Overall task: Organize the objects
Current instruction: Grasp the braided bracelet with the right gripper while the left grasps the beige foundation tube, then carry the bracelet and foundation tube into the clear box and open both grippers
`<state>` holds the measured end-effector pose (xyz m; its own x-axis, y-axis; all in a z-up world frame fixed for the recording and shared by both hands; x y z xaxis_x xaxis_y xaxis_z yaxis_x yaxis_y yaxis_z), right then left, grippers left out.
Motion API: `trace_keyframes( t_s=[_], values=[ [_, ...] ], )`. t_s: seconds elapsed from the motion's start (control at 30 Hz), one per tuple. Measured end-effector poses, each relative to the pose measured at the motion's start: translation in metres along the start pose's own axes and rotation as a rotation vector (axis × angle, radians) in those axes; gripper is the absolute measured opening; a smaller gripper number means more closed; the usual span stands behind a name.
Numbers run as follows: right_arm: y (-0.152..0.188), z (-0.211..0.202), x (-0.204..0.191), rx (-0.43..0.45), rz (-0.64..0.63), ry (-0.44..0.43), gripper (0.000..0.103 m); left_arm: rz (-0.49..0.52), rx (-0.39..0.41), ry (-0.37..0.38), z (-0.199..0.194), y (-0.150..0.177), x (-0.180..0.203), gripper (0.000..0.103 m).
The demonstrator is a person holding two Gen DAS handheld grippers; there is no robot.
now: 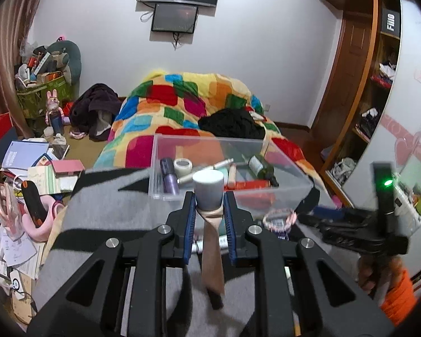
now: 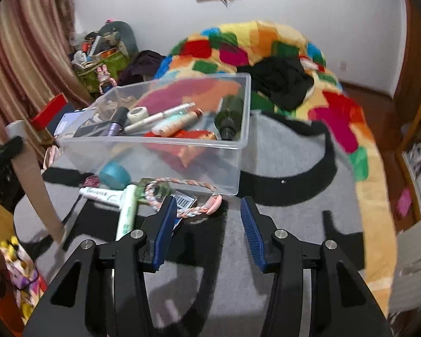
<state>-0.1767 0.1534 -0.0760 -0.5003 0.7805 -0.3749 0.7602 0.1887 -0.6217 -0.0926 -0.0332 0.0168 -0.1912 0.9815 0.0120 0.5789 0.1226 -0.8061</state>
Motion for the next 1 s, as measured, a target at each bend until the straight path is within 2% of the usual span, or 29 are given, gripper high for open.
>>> trace_keyframes(
  t_s=[0.07, 0.2, 0.33, 0.57, 0.87, 1.0],
  values=[
    [-0.001, 0.012, 0.008, -0.022, 0.045, -0.013, 0.043, -0.009, 0.016, 0.004, -0.002, -0.008, 0.000, 0.019],
    [0.002, 0.027, 0.013, -0.056, 0.081, -0.037, 0.012, -0.016, 0.045, 0.004, -0.007, -0.019, 0.001, 0.019],
    [0.005, 0.024, 0.014, -0.040, 0.078, -0.031, 0.011, -0.021, 0.073, 0.006, -0.010, -0.032, 0.003, 0.019],
    [-0.005, -0.005, 0.000, 0.025, 0.035, -0.046, 0.010, -0.012, 0.125, -0.010, -0.013, -0.055, 0.009, 0.019],
    [-0.043, -0.037, -0.028, 0.140, -0.009, -0.134, 0.010, -0.040, 0.163, -0.025, -0.006, -0.079, 0.010, 0.019],
    [-0.061, -0.037, -0.032, 0.172, -0.005, -0.139, 0.010, -0.068, 0.170, -0.031, 0.005, -0.084, 0.007, 0.019]
  ],
)
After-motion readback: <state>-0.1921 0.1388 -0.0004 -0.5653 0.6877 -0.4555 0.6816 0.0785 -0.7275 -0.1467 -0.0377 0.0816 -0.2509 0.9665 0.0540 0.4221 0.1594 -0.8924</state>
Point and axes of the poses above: each gripper's, at about its wrist camera, not at the fingertips, and z roughly the way its jaws point, x to its right, y to its underside, the point moved 6 cm from there along z, roughly the way its jaws point, and after that the axes turned 15 degrees about -y, right-handed, at the moved point
